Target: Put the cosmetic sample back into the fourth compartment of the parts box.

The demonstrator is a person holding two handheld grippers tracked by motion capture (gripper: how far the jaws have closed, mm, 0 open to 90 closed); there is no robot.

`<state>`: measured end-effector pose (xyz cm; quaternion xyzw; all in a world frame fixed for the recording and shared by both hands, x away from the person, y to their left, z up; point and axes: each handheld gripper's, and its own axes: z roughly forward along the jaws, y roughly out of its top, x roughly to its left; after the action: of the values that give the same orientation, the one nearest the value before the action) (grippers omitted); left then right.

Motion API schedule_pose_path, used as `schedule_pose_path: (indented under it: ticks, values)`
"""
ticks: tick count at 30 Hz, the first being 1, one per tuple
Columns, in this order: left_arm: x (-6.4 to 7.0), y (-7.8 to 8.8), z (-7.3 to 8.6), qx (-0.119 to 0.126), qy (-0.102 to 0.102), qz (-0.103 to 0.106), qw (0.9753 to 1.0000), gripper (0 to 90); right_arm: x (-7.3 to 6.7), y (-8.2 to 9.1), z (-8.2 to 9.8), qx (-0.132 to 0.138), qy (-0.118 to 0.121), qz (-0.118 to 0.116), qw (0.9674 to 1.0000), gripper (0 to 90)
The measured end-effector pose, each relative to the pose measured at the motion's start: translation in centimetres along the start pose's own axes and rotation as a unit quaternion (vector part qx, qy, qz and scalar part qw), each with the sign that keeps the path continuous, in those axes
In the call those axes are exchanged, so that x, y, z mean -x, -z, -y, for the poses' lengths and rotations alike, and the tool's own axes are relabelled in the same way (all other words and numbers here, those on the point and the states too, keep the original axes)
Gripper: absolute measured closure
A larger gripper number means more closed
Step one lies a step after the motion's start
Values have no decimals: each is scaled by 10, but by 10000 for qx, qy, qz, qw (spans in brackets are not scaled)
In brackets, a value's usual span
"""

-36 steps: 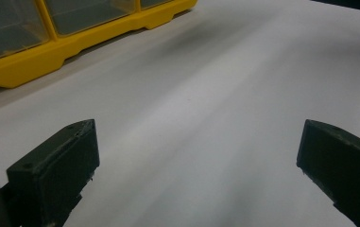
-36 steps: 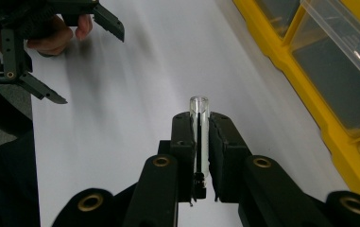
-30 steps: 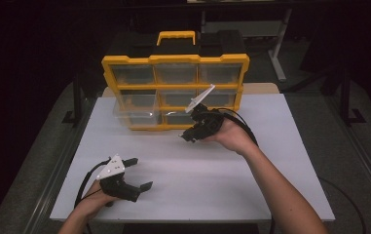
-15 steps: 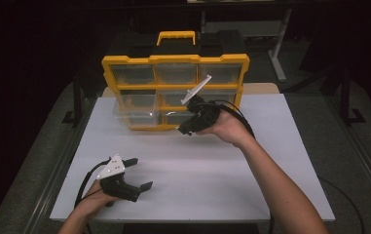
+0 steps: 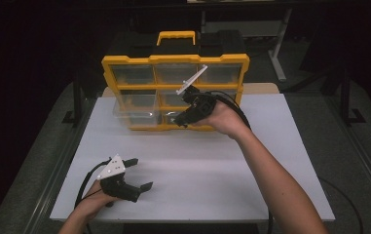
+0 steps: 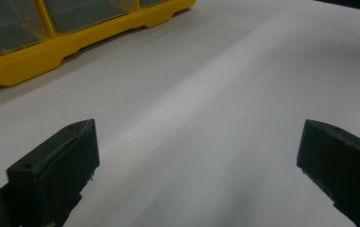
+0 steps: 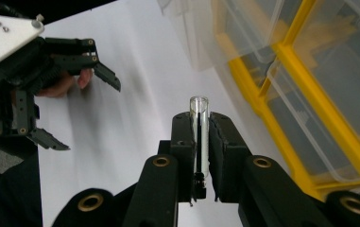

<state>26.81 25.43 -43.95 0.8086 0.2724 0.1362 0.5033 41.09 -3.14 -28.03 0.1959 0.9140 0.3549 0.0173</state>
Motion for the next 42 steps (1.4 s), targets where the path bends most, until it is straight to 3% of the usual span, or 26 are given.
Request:
schedule_pose_path:
  ticks: [23,37,42]
  values:
    - [1,0,0,-1,72,20,10000,2,6,10,-39,180,-15,-58,9998,796]
    - [0,3,-1,-117,20,13,9999,2,7,7,-58,185,28,-42,9998,796]
    - [-1,3,-1,-48,39,20,10000,1,8,4,-70,202,62,-33,9998,796]
